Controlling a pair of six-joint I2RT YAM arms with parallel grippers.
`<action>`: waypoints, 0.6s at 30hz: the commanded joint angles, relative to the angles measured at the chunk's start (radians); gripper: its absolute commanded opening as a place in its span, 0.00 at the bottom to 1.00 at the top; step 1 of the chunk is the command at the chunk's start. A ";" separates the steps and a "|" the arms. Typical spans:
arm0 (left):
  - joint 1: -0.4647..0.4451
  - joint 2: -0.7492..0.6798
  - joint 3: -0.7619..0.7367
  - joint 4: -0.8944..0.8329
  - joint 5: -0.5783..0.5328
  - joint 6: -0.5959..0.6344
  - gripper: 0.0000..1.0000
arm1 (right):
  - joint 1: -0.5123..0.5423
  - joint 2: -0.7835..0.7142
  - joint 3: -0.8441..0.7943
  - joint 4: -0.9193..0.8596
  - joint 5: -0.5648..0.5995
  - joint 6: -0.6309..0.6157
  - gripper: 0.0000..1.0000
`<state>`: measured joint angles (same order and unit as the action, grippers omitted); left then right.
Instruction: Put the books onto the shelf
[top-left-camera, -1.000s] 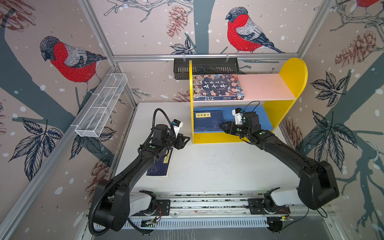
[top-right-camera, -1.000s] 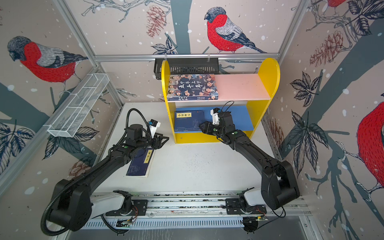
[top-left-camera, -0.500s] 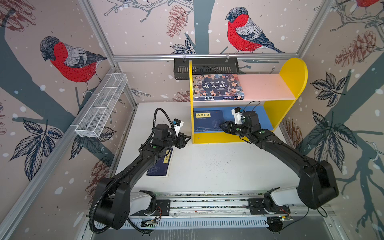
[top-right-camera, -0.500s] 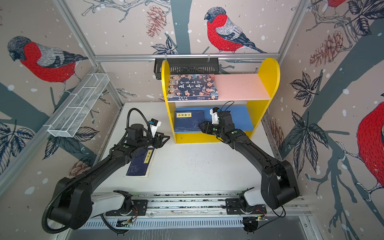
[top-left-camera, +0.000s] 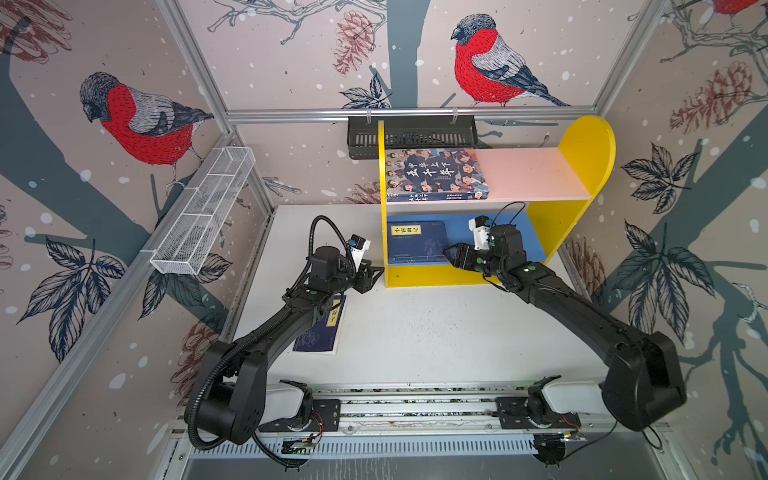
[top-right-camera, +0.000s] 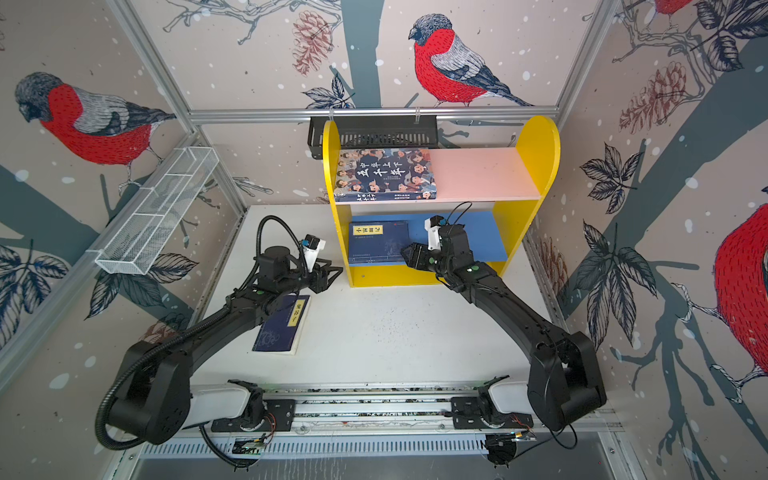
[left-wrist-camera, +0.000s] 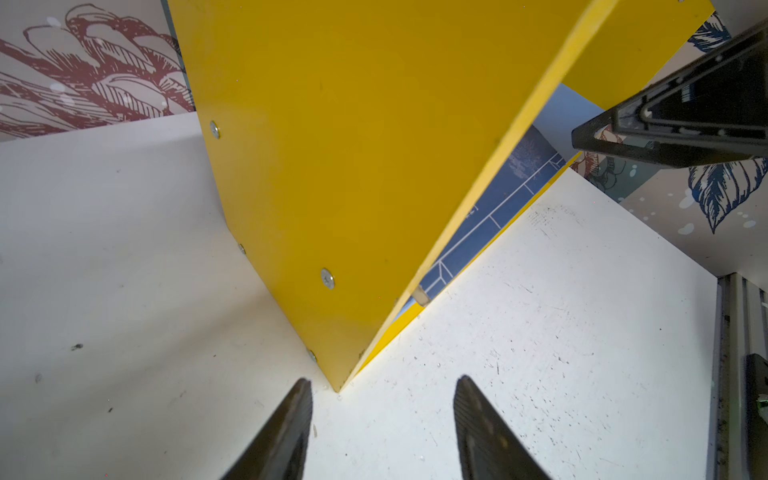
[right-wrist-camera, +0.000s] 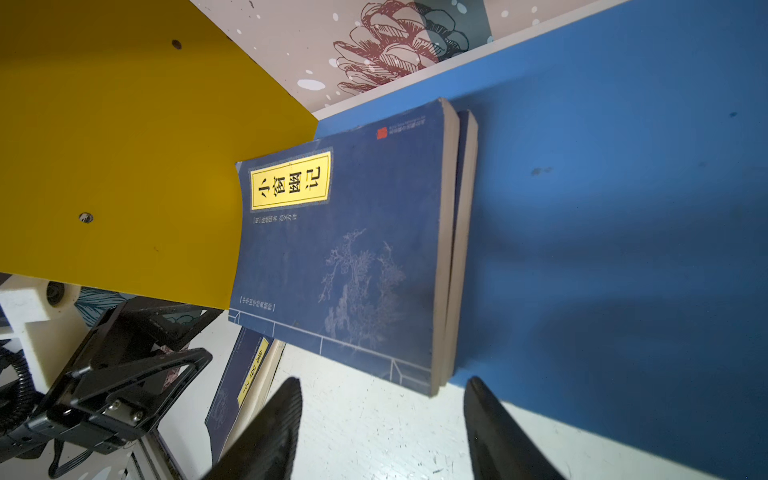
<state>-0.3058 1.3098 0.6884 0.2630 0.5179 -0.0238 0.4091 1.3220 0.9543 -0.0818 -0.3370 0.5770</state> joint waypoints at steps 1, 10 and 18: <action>-0.002 0.005 -0.024 0.147 0.033 0.058 0.55 | -0.003 -0.035 -0.026 -0.001 0.039 0.013 0.64; -0.001 0.007 -0.141 0.402 0.045 0.079 0.70 | -0.016 -0.109 -0.101 -0.001 0.056 0.054 0.66; -0.013 0.035 -0.160 0.508 0.008 0.099 0.84 | -0.016 -0.149 -0.126 -0.015 0.078 0.067 0.66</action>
<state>-0.3130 1.3342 0.5293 0.6651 0.5369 0.0349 0.3916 1.1828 0.8318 -0.0975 -0.2813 0.6312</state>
